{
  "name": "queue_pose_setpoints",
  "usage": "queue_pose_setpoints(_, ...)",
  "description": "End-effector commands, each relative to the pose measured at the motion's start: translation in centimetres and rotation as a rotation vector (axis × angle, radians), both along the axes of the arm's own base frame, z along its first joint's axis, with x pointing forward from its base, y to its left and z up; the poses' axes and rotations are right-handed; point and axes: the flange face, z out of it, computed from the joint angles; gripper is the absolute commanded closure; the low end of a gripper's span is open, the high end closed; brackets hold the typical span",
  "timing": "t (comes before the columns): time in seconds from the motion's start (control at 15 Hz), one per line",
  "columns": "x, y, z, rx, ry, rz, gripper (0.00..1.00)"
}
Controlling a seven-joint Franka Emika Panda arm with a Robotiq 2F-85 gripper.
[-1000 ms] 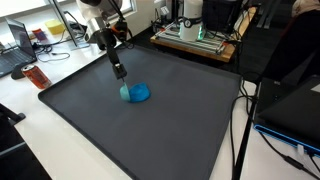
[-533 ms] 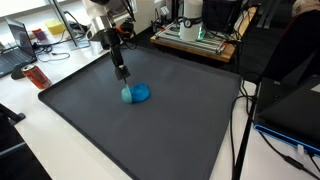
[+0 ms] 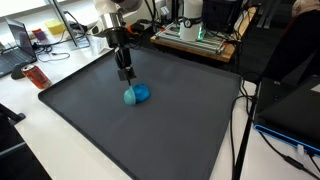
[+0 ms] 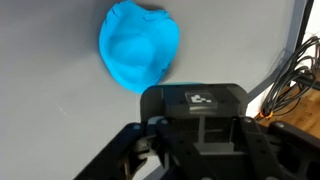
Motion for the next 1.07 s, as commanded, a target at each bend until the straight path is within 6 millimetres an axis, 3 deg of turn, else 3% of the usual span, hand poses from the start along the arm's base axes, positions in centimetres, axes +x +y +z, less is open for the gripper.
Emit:
queue_pose_setpoints(0.0,-1.2,2.6,1.5,-0.062,-0.062,0.015,0.78)
queue_pose_setpoints(0.53,-1.6,5.8,3.1,-0.248,-0.17,0.002,0.78)
queue_pose_setpoints(1.0,-2.6,7.5,2.6,-0.382,-0.188,-0.023,0.78)
